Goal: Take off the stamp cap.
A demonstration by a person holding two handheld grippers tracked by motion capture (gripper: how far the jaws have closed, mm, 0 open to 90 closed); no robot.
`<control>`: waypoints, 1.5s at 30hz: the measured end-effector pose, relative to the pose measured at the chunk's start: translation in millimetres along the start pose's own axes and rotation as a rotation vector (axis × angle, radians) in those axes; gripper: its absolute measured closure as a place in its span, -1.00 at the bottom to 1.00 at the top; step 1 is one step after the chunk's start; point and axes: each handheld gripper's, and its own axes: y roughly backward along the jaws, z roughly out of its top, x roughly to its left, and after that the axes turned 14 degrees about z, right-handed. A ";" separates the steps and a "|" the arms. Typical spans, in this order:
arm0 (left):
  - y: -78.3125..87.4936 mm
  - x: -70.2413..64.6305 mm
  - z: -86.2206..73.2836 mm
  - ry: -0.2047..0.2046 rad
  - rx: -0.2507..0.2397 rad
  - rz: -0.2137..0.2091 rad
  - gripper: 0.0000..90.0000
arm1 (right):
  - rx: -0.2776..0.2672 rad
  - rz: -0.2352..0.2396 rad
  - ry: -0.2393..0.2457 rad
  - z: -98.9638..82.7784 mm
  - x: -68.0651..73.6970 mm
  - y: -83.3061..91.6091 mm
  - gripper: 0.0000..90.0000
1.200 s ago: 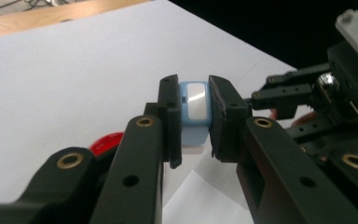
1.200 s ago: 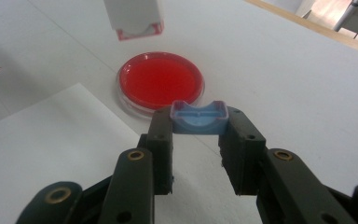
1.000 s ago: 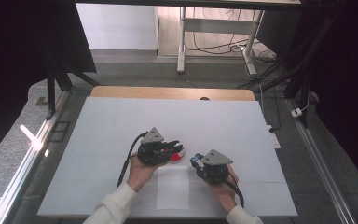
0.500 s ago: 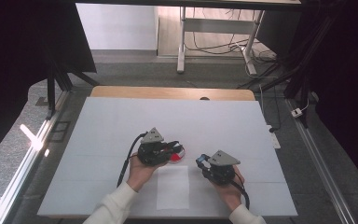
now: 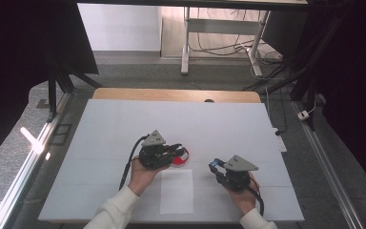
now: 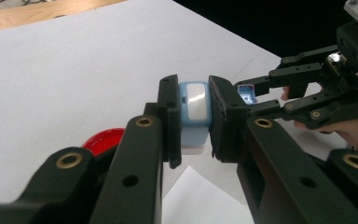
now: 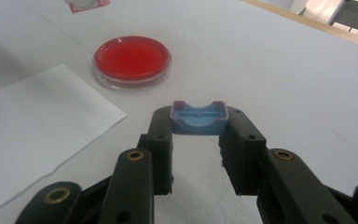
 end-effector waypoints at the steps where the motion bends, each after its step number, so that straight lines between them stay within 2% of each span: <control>1: 0.4 0.3 0.1 0.000 -0.001 0.001 0.68 | 0.000 -0.004 -0.001 -1.4 -0.8 2.7 0.46; 15: -0.1 7.0 1.9 0.003 -0.010 -0.003 0.68 | -0.017 -0.042 -0.017 -20.5 -17.6 39.4 0.46; 19: 1.7 11.2 5.3 -0.007 -0.011 -0.005 0.68 | -0.009 -0.062 -0.008 -26.0 -21.8 48.0 0.46; 25: 6.6 13.0 10.9 -0.029 -0.022 0.000 0.68 | -0.010 -0.093 -0.027 -31.9 -27.3 59.5 0.46; 35: 2.4 18.3 13.6 -0.031 -0.011 0.018 0.67 | 0.002 -0.108 -0.032 -37.6 -31.4 66.8 0.46; 40: -0.9 20.8 15.2 -0.046 -0.003 0.053 0.67 | -0.010 -0.112 -0.050 -39.7 -34.3 69.5 0.46; 45: -2.8 23.9 16.0 -0.038 0.000 0.068 0.67 | -0.013 -0.107 -0.039 -37.7 -33.4 68.6 0.46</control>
